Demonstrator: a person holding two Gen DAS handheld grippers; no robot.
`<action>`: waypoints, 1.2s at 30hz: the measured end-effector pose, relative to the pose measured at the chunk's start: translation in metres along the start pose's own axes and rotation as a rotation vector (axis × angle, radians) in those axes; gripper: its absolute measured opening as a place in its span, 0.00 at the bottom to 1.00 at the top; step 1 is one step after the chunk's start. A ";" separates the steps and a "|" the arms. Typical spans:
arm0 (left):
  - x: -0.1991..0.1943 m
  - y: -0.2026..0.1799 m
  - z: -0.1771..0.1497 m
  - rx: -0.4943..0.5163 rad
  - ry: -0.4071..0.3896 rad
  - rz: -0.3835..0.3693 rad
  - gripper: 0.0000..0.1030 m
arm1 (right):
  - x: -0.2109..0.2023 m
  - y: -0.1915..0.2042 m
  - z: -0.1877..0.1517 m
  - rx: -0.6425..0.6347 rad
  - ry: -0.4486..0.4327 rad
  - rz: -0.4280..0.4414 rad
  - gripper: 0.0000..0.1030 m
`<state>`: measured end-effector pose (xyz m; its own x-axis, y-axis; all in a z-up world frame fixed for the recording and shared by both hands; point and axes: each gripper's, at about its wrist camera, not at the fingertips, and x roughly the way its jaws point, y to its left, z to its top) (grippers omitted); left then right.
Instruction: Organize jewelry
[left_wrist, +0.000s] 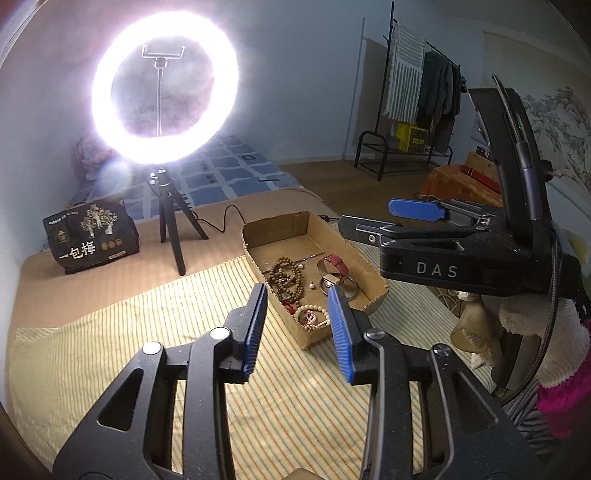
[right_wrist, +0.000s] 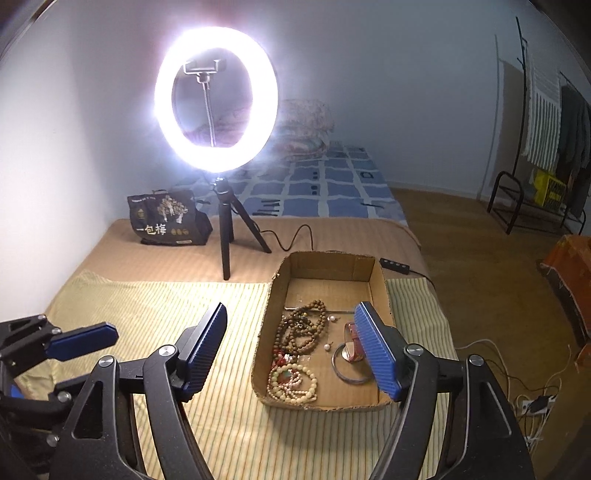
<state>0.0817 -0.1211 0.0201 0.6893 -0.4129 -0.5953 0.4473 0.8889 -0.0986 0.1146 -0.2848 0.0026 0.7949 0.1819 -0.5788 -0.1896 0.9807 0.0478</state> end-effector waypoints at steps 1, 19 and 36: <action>-0.002 0.001 -0.001 -0.001 -0.005 0.000 0.44 | -0.002 0.001 -0.001 -0.002 -0.004 -0.002 0.70; -0.027 0.014 -0.017 -0.016 -0.061 0.051 0.91 | -0.022 0.017 -0.025 -0.035 -0.038 -0.063 0.78; -0.018 0.009 -0.021 0.029 -0.031 0.177 0.99 | -0.018 0.018 -0.027 -0.035 -0.035 -0.080 0.79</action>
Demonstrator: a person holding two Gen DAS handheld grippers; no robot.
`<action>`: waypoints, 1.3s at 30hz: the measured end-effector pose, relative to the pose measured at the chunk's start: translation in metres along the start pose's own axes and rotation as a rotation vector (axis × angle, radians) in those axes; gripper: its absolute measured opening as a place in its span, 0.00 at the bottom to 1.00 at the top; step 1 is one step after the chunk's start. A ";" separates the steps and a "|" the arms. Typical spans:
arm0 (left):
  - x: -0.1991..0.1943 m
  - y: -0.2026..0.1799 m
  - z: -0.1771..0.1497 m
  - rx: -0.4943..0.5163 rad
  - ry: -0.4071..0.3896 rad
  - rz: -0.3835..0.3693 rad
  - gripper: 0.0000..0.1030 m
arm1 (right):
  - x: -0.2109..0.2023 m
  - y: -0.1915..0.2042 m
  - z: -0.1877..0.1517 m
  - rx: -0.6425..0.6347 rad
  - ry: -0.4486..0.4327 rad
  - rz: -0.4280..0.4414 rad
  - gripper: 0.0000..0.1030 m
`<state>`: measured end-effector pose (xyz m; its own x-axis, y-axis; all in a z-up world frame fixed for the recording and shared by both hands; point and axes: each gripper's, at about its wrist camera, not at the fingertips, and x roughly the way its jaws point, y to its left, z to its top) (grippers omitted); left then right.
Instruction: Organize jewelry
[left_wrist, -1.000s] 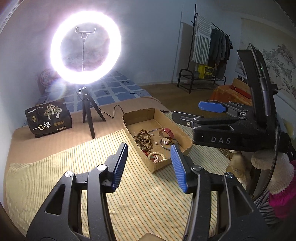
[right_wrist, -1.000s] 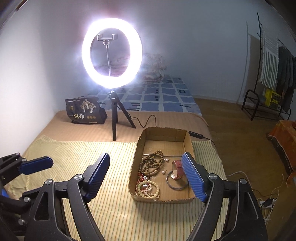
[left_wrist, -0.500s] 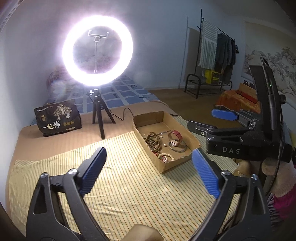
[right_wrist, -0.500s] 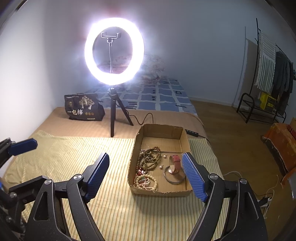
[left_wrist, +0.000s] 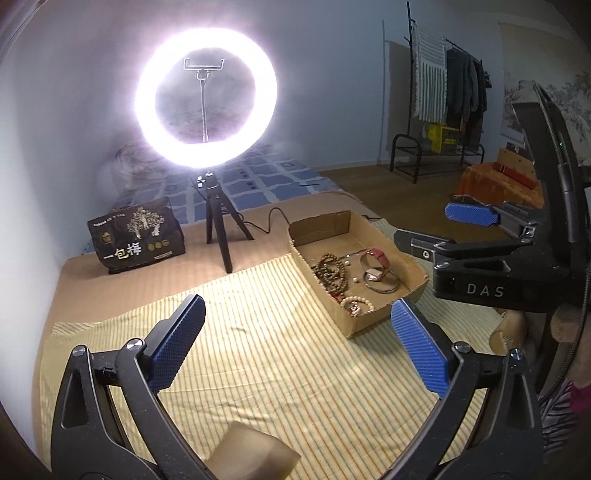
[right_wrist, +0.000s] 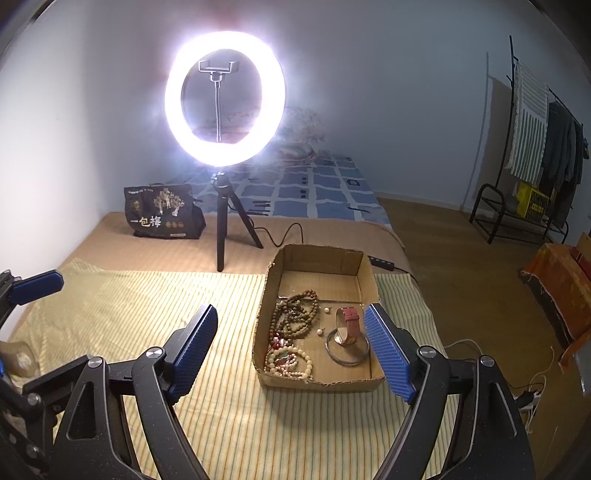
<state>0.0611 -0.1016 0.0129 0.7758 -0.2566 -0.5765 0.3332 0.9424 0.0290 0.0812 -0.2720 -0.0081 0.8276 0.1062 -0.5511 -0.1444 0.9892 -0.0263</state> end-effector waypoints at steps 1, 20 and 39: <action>0.000 0.000 0.000 0.001 0.001 0.003 0.99 | 0.000 0.000 0.000 0.000 0.000 0.000 0.79; 0.002 0.002 0.000 -0.010 0.017 0.024 1.00 | 0.002 0.001 -0.002 -0.010 0.011 -0.011 0.79; 0.003 0.003 0.000 -0.013 0.020 0.023 1.00 | 0.002 0.001 -0.004 -0.015 0.013 -0.010 0.79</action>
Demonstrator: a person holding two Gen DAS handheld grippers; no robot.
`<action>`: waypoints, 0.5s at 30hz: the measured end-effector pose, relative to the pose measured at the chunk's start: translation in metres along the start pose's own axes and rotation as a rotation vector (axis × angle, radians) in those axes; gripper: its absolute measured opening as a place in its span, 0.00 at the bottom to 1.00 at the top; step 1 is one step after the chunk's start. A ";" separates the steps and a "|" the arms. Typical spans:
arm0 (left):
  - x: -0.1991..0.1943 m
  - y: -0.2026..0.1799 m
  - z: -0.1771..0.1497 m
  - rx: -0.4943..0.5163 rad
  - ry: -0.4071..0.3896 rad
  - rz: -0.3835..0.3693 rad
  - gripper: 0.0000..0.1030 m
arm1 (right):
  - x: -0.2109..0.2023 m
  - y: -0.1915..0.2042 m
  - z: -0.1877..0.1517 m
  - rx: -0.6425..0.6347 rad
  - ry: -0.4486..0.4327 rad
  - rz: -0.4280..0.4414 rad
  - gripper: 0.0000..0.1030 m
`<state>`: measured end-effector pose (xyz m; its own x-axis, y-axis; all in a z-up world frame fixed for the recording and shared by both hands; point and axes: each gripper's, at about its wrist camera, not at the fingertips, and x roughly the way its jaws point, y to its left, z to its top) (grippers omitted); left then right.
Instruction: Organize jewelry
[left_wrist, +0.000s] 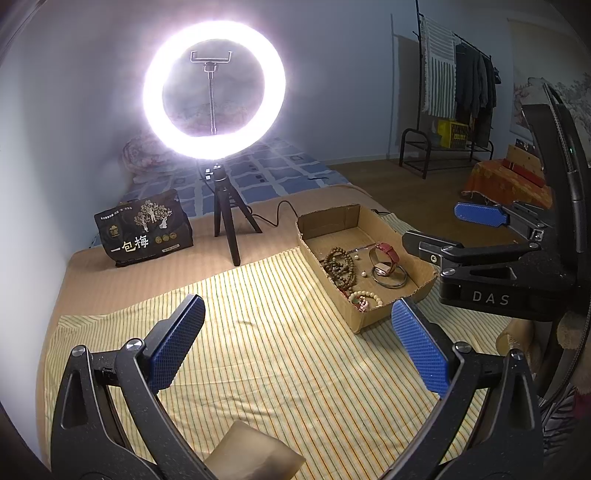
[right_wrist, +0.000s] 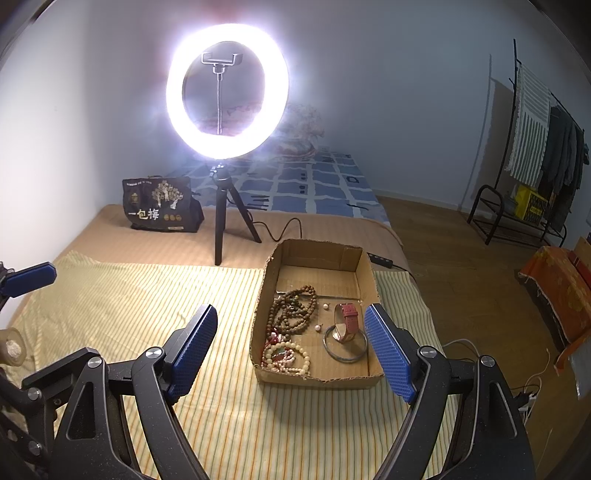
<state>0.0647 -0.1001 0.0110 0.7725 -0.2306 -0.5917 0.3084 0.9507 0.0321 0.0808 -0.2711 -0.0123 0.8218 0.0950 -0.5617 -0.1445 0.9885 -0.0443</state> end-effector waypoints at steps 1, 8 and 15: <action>0.000 0.000 0.000 -0.001 0.001 -0.002 1.00 | 0.000 0.000 0.000 -0.001 0.000 0.000 0.79; 0.000 0.000 -0.001 -0.002 0.002 0.000 1.00 | 0.000 0.001 0.000 -0.003 0.001 0.000 0.79; 0.001 0.002 -0.004 -0.011 0.006 0.003 1.00 | 0.000 0.000 -0.002 -0.010 0.003 0.001 0.79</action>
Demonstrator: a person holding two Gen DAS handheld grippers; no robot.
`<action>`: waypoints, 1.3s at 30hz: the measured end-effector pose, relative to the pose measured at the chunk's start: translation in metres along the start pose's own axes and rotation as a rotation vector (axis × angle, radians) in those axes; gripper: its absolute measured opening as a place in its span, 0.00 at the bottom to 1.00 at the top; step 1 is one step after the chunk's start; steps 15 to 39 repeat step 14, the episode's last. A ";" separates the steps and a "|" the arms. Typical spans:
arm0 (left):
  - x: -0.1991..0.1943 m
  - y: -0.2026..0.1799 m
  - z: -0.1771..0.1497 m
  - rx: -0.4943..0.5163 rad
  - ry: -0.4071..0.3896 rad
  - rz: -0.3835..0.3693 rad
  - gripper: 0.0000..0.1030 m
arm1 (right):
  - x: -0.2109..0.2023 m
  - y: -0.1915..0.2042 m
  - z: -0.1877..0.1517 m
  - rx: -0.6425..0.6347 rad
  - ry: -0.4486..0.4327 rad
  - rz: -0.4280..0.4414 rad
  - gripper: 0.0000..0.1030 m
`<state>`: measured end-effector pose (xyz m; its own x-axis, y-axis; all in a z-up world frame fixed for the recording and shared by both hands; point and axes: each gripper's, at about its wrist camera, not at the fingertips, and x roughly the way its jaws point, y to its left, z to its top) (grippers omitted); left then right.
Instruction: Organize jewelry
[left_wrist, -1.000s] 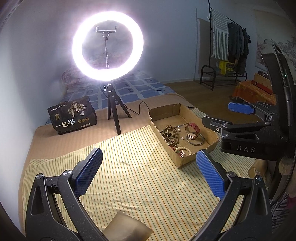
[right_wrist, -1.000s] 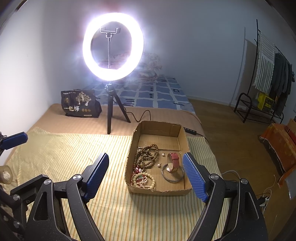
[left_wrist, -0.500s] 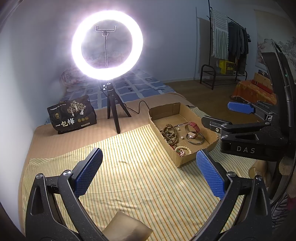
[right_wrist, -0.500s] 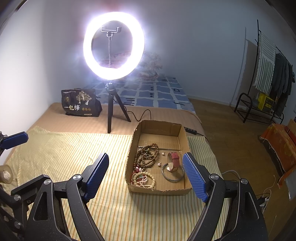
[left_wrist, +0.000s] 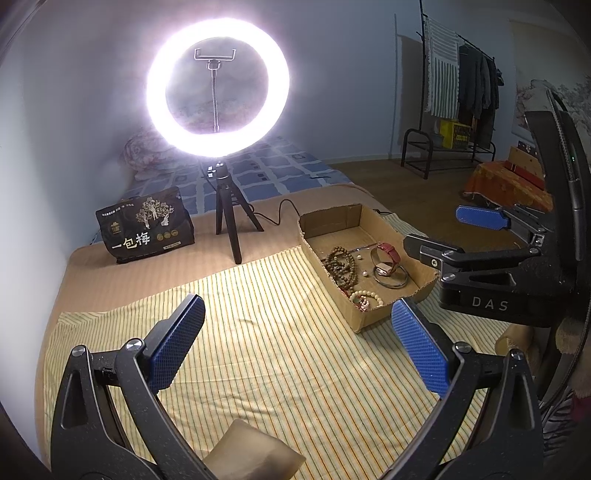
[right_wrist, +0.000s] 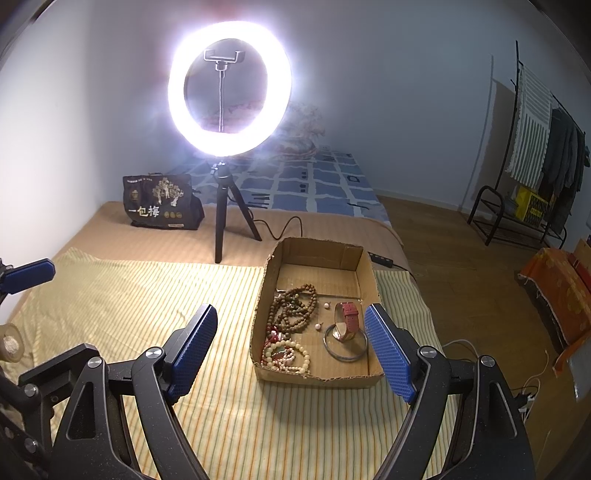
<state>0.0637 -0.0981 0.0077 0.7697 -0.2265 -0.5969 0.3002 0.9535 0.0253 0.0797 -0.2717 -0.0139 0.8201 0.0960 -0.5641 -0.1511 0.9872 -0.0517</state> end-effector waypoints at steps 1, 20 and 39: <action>0.000 0.000 -0.001 -0.004 0.004 0.000 1.00 | 0.000 0.000 0.000 0.000 0.000 -0.001 0.79; -0.001 -0.005 0.000 0.000 0.010 0.007 1.00 | 0.000 0.000 0.000 -0.008 0.005 0.005 0.79; -0.001 -0.005 0.000 0.000 0.010 0.007 1.00 | 0.000 0.000 0.000 -0.008 0.005 0.005 0.79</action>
